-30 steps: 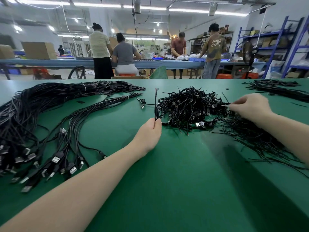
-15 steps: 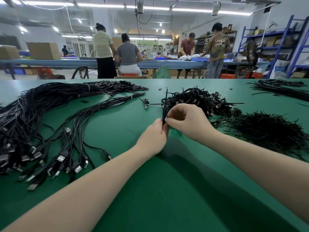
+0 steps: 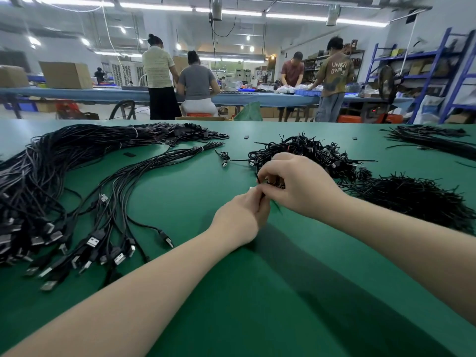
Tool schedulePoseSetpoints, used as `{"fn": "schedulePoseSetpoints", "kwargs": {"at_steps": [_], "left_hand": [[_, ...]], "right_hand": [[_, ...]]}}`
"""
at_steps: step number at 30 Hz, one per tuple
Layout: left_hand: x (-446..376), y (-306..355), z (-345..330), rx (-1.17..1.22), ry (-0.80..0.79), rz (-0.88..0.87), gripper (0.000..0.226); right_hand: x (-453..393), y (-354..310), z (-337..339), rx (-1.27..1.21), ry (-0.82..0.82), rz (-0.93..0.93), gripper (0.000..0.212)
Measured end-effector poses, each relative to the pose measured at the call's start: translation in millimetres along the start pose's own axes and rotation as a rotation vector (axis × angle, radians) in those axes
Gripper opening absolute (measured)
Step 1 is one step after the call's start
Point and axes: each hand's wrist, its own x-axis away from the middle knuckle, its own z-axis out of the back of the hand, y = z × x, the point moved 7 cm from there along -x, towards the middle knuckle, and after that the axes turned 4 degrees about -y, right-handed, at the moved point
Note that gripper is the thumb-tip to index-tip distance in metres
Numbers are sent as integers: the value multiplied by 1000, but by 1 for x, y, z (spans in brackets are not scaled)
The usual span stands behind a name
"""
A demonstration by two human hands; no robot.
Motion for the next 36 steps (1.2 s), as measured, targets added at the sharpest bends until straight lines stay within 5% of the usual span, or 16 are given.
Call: {"fn": "schedulePoseSetpoints", "kwargs": {"at_steps": [5, 11, 14, 17, 20, 28, 32, 36], "left_hand": [[5, 7, -1, -184, -26, -4, 29], [22, 35, 2, -373, 20, -373, 22], [21, 37, 1, -272, -31, -370, 23], [16, 29, -3, -159, -132, -251, 17], [12, 21, -3, -90, -161, -153, 19], [21, 39, -3, -283, -18, -408, 25], [26, 47, 6, -201, 102, -502, 19], [14, 24, 27, 225, 257, -270, 28]], "right_hand": [[-23, 6, 15, 140, -227, -4, 13], [-29, 49, 11, -310, -706, -289, 14], [-12, 61, -5, -616, -882, -416, 26], [-10, 54, -14, -730, -826, -334, 48], [-20, 39, -10, -501, -787, -181, 47], [-33, 40, -7, -269, -884, -204, 18], [-10, 64, -31, -684, -931, -446, 12], [-5, 62, -53, -1306, -576, -651, 6]]}}
